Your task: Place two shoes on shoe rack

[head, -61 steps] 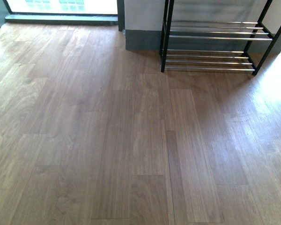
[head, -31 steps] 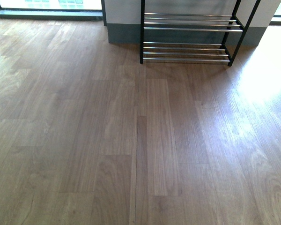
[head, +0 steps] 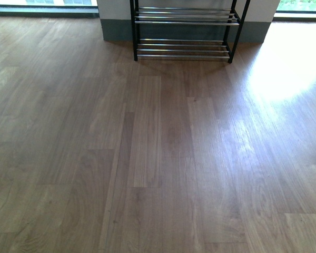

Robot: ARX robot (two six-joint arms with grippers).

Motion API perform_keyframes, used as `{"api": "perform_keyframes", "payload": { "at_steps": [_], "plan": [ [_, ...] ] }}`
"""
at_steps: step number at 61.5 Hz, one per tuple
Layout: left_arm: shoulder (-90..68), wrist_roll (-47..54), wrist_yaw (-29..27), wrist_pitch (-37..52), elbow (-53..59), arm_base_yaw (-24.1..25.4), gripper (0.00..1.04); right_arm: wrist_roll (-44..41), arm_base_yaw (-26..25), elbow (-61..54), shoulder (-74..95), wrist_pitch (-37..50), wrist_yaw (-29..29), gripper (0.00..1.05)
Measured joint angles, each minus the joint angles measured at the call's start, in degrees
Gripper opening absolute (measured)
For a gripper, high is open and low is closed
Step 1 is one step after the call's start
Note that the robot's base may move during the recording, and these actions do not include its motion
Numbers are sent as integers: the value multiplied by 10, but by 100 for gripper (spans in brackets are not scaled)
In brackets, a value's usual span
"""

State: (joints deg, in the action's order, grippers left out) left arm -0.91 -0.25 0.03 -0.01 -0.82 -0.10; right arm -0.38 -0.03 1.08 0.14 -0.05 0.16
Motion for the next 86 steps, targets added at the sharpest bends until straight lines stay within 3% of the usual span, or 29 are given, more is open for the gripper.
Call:
{"api": "perform_keyframes", "payload": {
  "at_steps": [86],
  "plan": [
    [0,0,0,0,0,0,95,0,0,0,0,0,-2,96]
  ]
}}
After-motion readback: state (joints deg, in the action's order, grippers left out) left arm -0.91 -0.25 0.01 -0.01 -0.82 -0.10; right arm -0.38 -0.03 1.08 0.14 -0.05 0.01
